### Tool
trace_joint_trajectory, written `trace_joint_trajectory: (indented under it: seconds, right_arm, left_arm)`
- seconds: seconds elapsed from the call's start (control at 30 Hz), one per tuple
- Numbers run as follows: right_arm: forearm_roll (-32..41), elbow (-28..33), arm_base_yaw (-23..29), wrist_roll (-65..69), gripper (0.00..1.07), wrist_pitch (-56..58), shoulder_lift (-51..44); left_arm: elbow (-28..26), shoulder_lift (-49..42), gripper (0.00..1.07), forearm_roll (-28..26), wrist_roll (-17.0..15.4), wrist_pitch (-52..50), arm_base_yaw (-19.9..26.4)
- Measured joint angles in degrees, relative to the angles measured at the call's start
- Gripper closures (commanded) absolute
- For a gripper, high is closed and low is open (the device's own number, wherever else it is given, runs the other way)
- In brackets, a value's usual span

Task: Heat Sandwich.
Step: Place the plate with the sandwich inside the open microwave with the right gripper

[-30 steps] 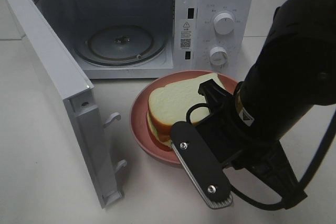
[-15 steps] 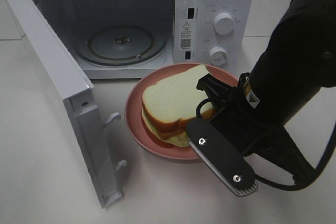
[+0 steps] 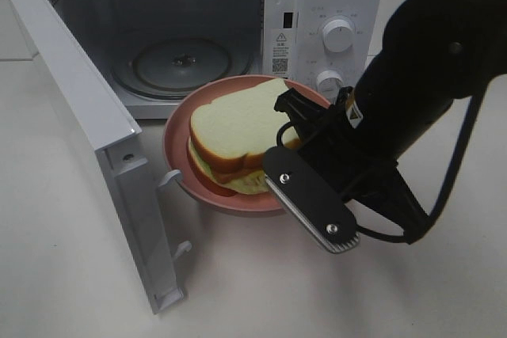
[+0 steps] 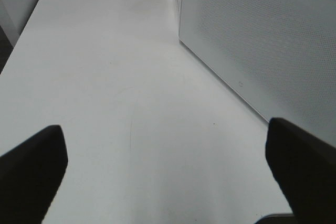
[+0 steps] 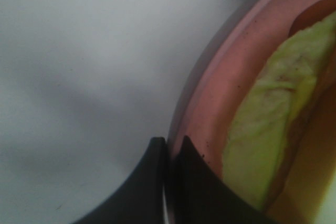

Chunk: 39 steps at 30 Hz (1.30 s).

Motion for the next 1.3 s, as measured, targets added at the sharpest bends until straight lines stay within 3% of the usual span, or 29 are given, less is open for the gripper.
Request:
trace_joint_trajectory:
  seconds: [0.83, 1.3]
  right_arm:
    - [2.01, -16.73, -0.06, -1.60, 1.07, -0.63, 15.07]
    - [2.12, -29.22, -0.06, 0.92, 1.07, 4.07, 24.06]
  left_arm:
    - [0.00, 0.00, 0.09, 0.00, 0.00, 0.00, 0.00]
    - [0.00, 0.00, 0.09, 0.00, 0.00, 0.00, 0.00]
